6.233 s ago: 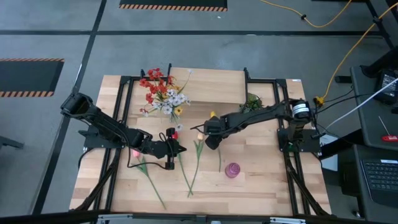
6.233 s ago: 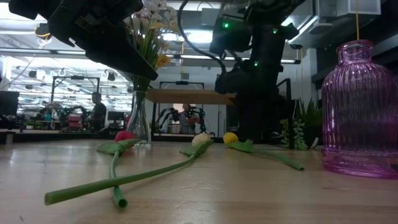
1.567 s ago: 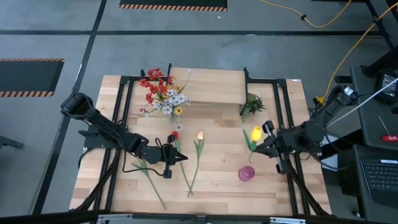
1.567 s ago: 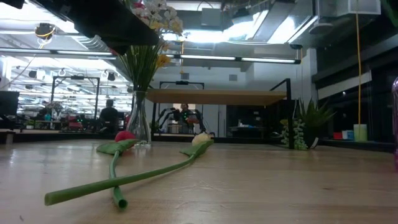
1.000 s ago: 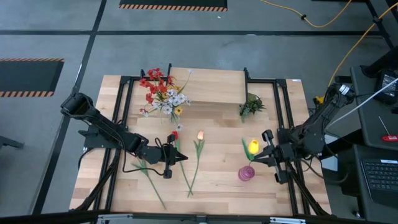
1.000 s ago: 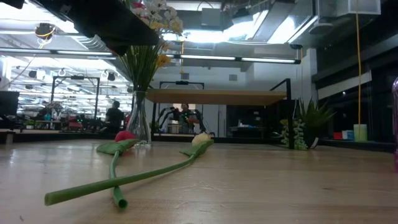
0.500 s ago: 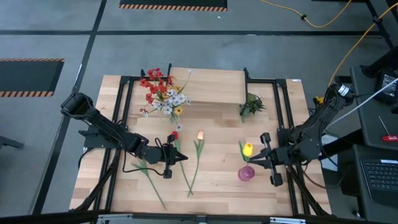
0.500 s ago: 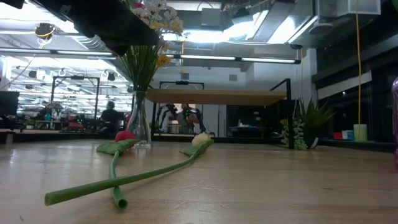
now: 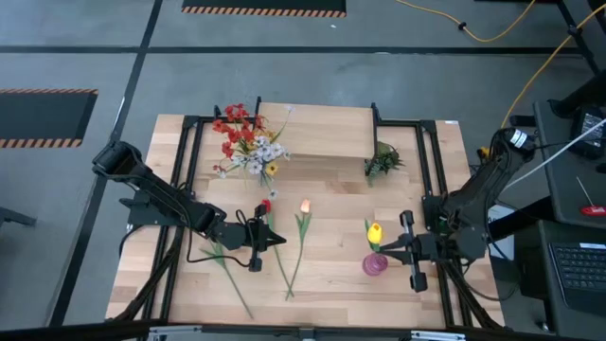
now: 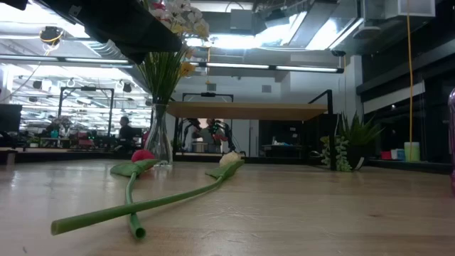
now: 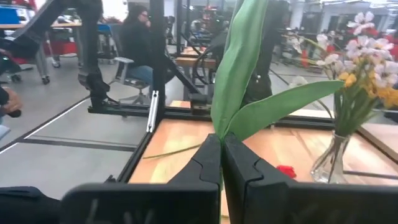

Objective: Pick and place flowers into a vace then onto a shelf
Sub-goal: Put the yellow flower into the purple vase

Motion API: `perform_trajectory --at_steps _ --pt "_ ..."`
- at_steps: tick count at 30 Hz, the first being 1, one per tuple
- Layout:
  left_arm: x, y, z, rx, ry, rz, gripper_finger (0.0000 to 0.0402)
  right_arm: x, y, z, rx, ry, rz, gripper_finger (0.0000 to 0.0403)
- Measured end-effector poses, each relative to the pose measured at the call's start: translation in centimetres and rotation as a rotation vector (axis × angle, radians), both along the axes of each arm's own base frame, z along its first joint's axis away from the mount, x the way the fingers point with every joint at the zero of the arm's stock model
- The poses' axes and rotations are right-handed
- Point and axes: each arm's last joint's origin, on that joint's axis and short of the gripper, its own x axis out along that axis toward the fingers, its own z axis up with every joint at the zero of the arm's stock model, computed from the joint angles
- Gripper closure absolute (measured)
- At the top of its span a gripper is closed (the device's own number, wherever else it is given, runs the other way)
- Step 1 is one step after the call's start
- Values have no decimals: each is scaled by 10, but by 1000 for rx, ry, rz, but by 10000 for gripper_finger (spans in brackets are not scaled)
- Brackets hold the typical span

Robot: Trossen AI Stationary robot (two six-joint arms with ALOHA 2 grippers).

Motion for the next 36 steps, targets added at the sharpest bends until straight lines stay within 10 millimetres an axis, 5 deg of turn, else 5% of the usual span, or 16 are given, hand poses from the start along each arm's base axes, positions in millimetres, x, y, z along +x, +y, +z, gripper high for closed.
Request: perform_trajectory --at_steps 15,36 --pt "0 0 0 2 0 -1 395 4 25 -34 -78 53 -205 403" --pt "0 0 0 1 0 -2 395 -14 37 -53 -66 85 -136 403"
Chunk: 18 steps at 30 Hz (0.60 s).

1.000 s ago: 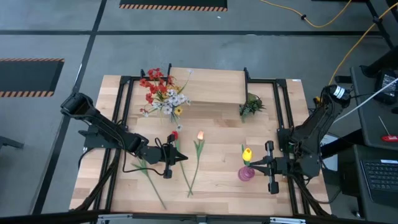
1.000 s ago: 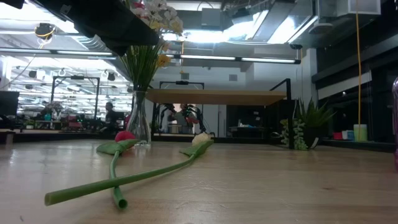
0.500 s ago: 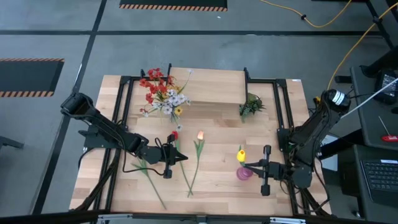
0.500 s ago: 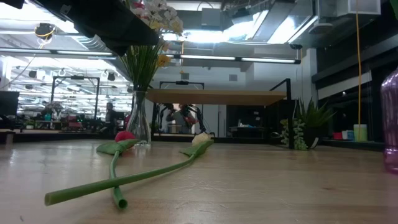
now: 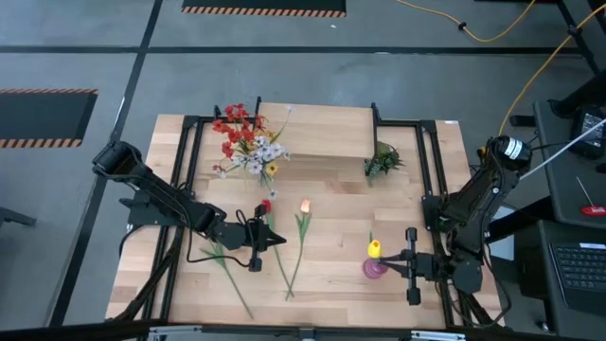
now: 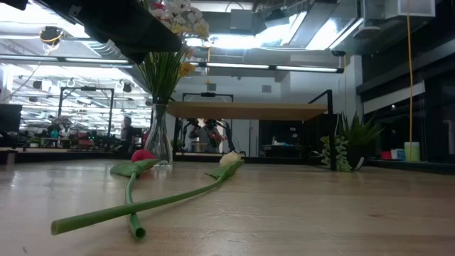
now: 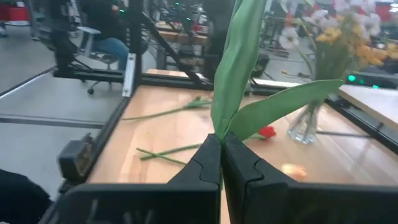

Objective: Pick and place flowers into a vace then onto a shelf
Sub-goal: Put the yellow flower into the purple vase

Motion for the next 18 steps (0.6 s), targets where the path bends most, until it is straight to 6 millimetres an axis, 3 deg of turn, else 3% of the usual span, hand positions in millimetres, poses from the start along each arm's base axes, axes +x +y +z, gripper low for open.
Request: perform_trajectory --at_steps 9,18 --pt "0 0 0 0 -1 0 395 -4 -10 -20 -12 13 -41 397" --pt "0 0 0 0 -1 0 395 -4 -10 -21 6 12 -43 344"
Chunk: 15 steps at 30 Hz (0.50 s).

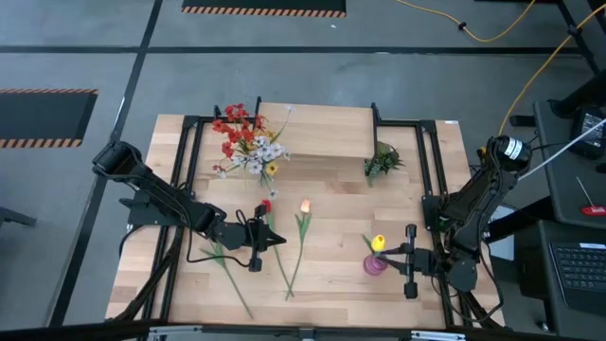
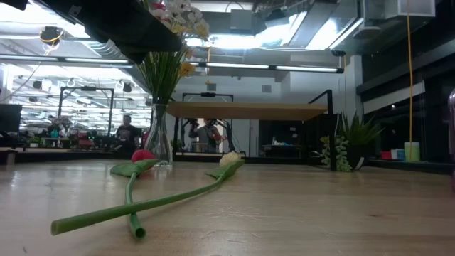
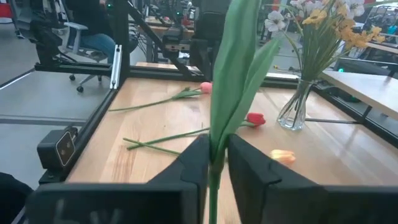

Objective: Pick and place flowers into a vace then onto a shelf
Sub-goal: Put the yellow flower into the purple vase, then put the pink flower into the purple vase

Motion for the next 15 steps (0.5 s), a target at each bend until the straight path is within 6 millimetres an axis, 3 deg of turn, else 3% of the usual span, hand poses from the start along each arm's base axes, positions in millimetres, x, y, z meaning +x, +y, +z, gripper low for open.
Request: perform_trajectory --at_steps 8,15 --pt "0 0 0 0 0 0 395 0 0 0 -6 1 4 273" --pt "0 0 0 -2 0 1 396 -9 3 7 3 6 103 254"
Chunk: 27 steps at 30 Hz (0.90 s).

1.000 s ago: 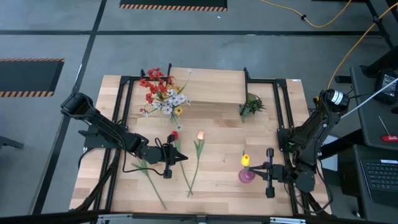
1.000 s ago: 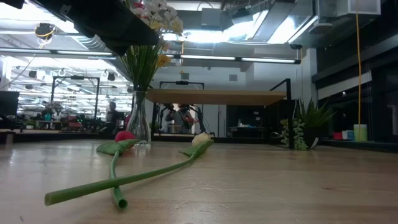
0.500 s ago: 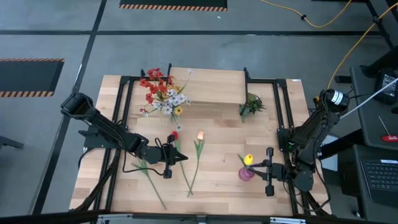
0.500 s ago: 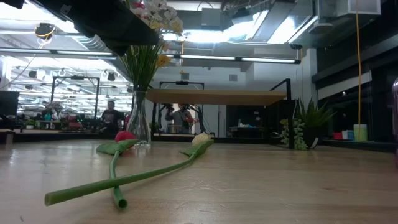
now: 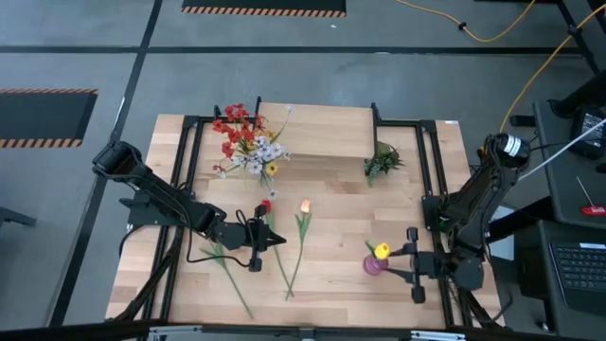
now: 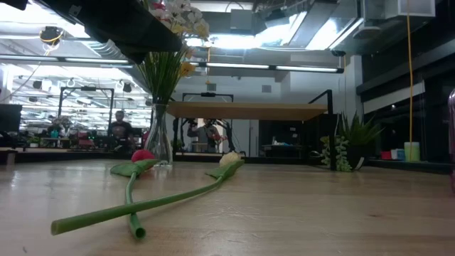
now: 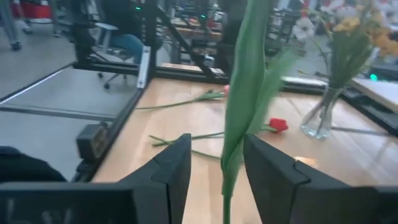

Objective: Pick and place flowers into a vace then onto a shelf
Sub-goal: Put the pink flower into the purple vase

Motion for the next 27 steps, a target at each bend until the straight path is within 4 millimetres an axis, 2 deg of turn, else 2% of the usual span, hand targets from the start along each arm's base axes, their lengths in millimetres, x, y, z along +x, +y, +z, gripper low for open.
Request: perform_trajectory --at_steps 7,13,18,22,27 --pt "0 0 0 0 0 0 396 -10 -3 14 -5 -27 46 254" --pt "0 0 0 1 0 -1 393 -13 -10 25 -33 -56 15 254" --pt "0 0 1 -2 -6 -1 395 -16 -20 44 -4 -113 -34 259" --pt "1 -1 3 -13 -31 -2 396 -20 -31 65 -11 -167 -116 290" --pt "1 -3 4 -20 -45 -8 400 -22 -43 80 -34 -201 -140 363"
